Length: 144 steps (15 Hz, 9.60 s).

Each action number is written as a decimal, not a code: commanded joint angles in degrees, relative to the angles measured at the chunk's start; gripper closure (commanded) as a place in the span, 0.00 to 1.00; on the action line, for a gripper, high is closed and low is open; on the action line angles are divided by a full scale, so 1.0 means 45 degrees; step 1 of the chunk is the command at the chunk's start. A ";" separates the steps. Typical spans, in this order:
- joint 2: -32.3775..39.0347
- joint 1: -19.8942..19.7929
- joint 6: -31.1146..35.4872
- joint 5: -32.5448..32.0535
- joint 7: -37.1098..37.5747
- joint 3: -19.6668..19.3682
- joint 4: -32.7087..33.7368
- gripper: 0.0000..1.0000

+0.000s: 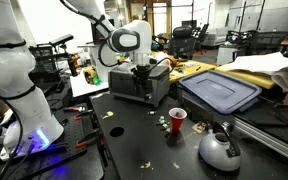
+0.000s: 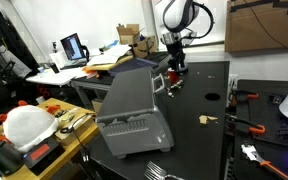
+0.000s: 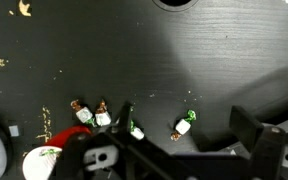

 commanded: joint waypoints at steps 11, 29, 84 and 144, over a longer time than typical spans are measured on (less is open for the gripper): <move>0.2891 -0.0247 0.4231 0.1461 0.0340 0.0073 -0.0130 0.00; 0.4403 -0.0698 0.5030 0.3493 0.0742 0.0719 0.0909 0.00; 0.5709 0.0412 0.6433 0.3818 0.5555 -0.0524 0.1406 0.00; 0.4788 0.1699 0.5784 0.1435 0.4589 -0.2490 0.0326 0.00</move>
